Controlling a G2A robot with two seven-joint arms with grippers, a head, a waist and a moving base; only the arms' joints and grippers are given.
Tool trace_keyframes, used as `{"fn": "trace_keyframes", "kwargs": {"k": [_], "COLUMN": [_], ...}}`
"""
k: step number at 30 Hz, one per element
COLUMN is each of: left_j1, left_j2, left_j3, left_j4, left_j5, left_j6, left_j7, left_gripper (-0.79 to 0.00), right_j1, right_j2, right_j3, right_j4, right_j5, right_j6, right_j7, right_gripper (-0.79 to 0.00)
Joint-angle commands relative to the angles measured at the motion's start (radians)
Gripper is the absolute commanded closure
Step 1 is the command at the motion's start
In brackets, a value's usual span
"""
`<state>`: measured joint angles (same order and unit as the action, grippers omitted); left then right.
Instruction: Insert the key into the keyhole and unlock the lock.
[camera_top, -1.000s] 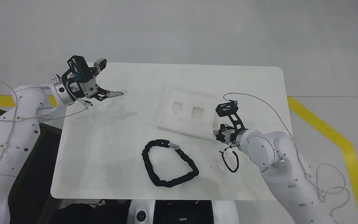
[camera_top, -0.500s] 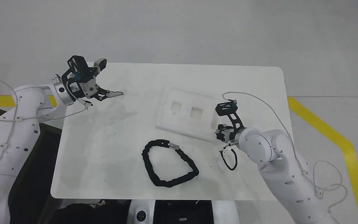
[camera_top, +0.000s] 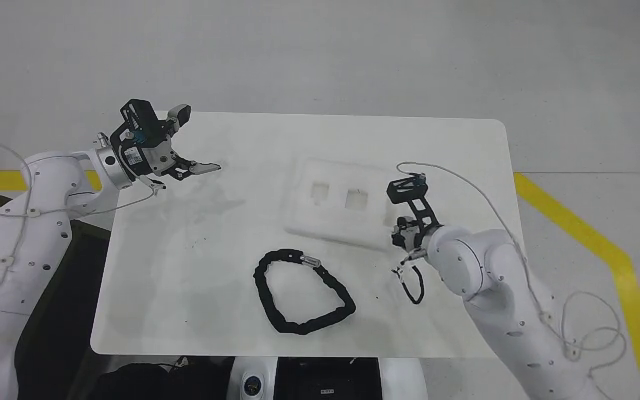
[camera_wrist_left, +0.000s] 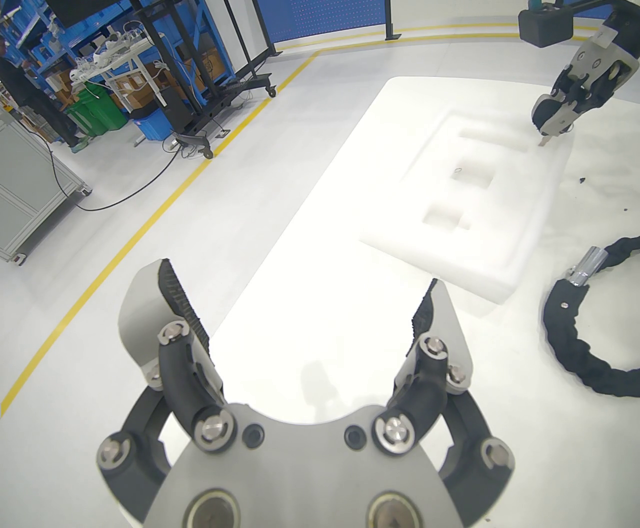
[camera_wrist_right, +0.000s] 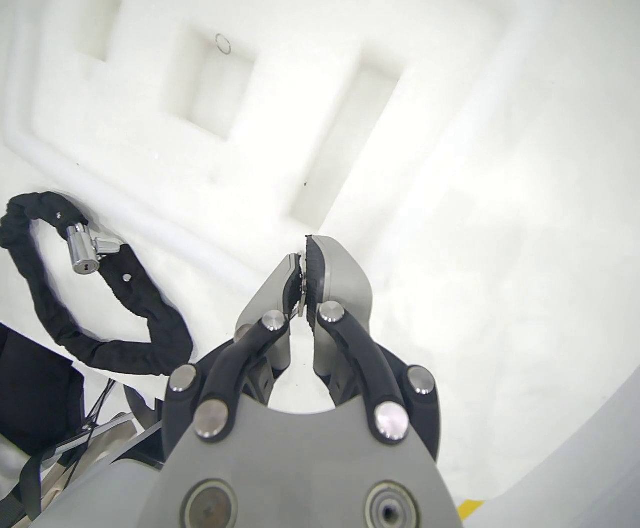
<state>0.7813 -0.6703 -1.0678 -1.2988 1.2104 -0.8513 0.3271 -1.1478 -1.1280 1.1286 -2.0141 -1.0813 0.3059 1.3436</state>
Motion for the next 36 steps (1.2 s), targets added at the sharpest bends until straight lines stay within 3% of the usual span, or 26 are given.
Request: {"fn": "trace_keyframes", "kwargs": {"k": [1, 10, 15, 21, 27, 36], "left_j1": [0.0, 0.0, 0.0, 0.0, 0.0, 0.0], "left_j2": [0.0, 0.0, 0.0, 0.0, 0.0, 0.0], "left_j3": [0.0, 0.0, 0.0, 0.0, 0.0, 0.0], "left_j4": [0.0, 0.0, 0.0, 0.0, 0.0, 0.0], "left_j5": [0.0, 0.0, 0.0, 0.0, 0.0, 0.0], "left_j6": [0.0, 0.0, 0.0, 0.0, 0.0, 0.0], "left_j7": [0.0, 0.0, 0.0, 0.0, 0.0, 0.0], "left_gripper": [-0.785, -0.785, -0.785, -0.785, -0.785, -0.785], "right_j1": [0.005, 0.074, 0.084, 0.011, -0.11, -0.256], "right_j2": [0.0, -0.009, -0.018, -0.009, -0.002, 0.008], "right_j3": [-0.005, -0.07, -0.048, 0.049, 0.193, 0.354], "right_j4": [0.001, 0.04, 0.017, -0.083, -0.185, -0.194], "right_j5": [-0.024, -0.193, -0.131, -0.076, 0.176, 0.457], "right_j6": [0.0, -0.008, 0.012, 0.002, -0.083, -0.264], "right_j7": [0.014, 0.155, 0.156, 0.169, 0.047, -0.143], "right_gripper": [0.0, 0.0, 0.0, 0.0, 0.0, 0.0]}}
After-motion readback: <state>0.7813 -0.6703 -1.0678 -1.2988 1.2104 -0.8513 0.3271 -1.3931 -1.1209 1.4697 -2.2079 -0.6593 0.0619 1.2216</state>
